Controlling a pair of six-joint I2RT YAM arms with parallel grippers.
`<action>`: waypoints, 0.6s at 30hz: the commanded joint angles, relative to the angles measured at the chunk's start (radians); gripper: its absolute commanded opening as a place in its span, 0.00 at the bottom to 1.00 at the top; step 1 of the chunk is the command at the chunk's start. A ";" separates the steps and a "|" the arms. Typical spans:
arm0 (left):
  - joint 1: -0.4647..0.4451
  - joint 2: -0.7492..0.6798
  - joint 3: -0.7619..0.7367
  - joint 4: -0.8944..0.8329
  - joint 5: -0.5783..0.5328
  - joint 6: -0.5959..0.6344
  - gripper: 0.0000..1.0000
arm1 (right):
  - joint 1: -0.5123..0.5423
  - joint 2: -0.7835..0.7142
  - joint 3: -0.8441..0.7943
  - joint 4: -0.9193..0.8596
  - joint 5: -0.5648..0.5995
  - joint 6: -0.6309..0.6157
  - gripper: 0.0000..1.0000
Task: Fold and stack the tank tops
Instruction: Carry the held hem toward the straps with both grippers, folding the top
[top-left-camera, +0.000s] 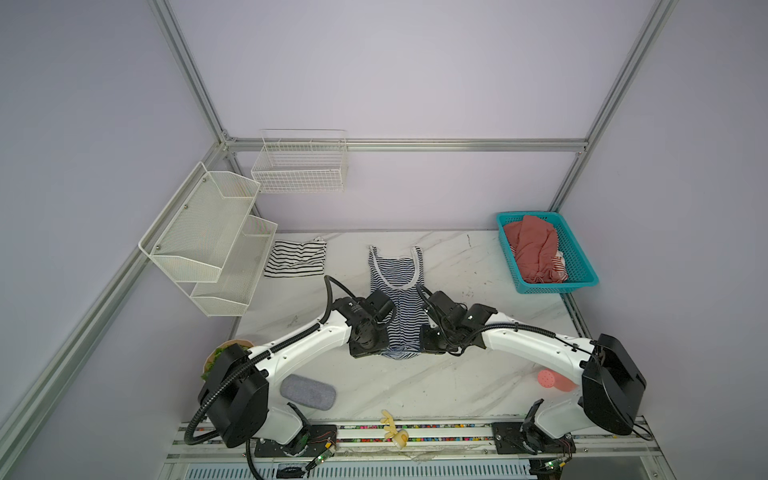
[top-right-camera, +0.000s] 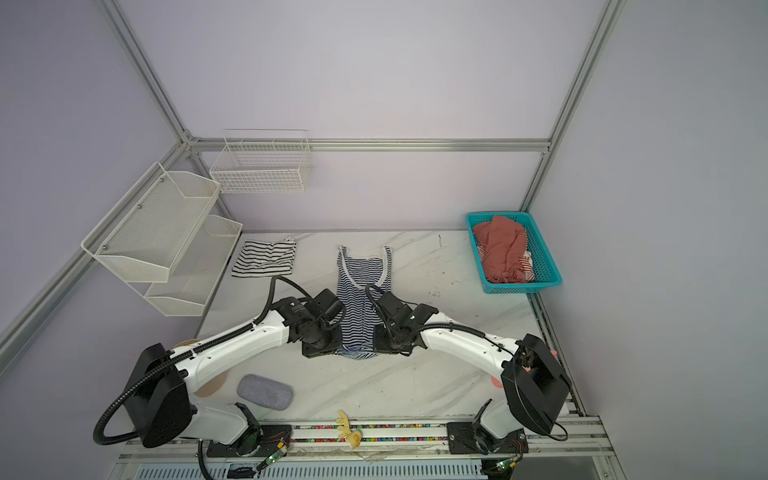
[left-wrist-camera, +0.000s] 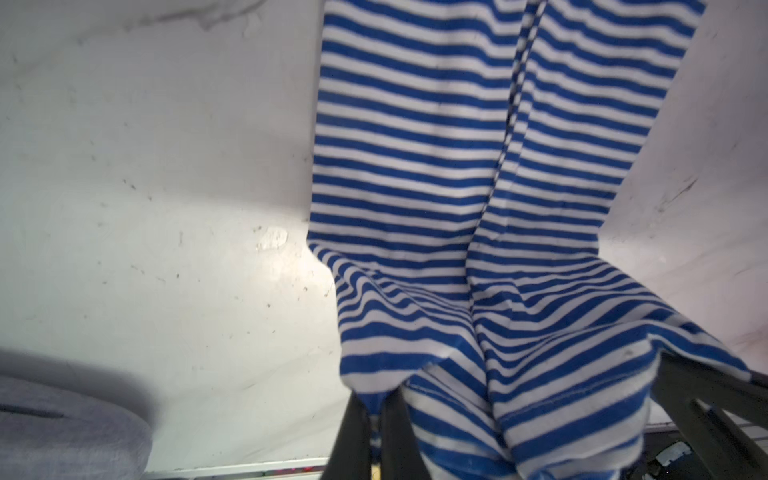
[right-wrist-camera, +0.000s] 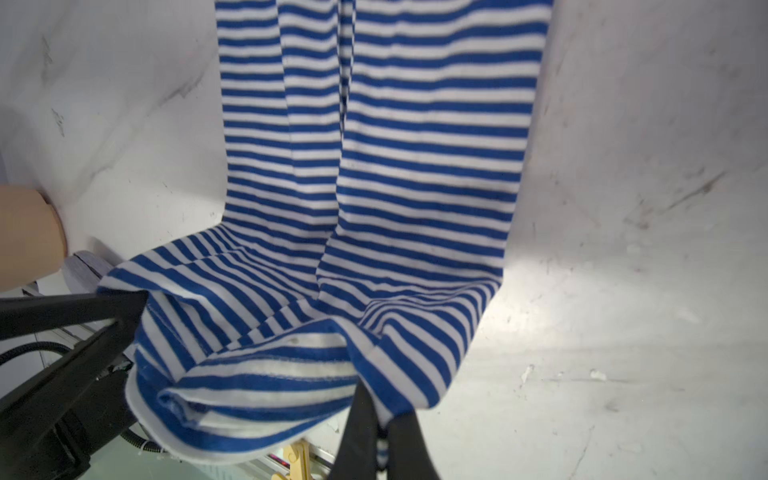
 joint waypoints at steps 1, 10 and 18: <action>0.034 0.031 0.123 -0.025 -0.031 0.091 0.00 | -0.041 0.039 0.060 -0.020 0.009 -0.090 0.00; 0.127 0.125 0.288 -0.030 -0.009 0.201 0.00 | -0.141 0.184 0.217 -0.034 -0.047 -0.230 0.00; 0.214 0.264 0.460 -0.053 0.038 0.297 0.00 | -0.223 0.300 0.357 -0.058 -0.081 -0.313 0.00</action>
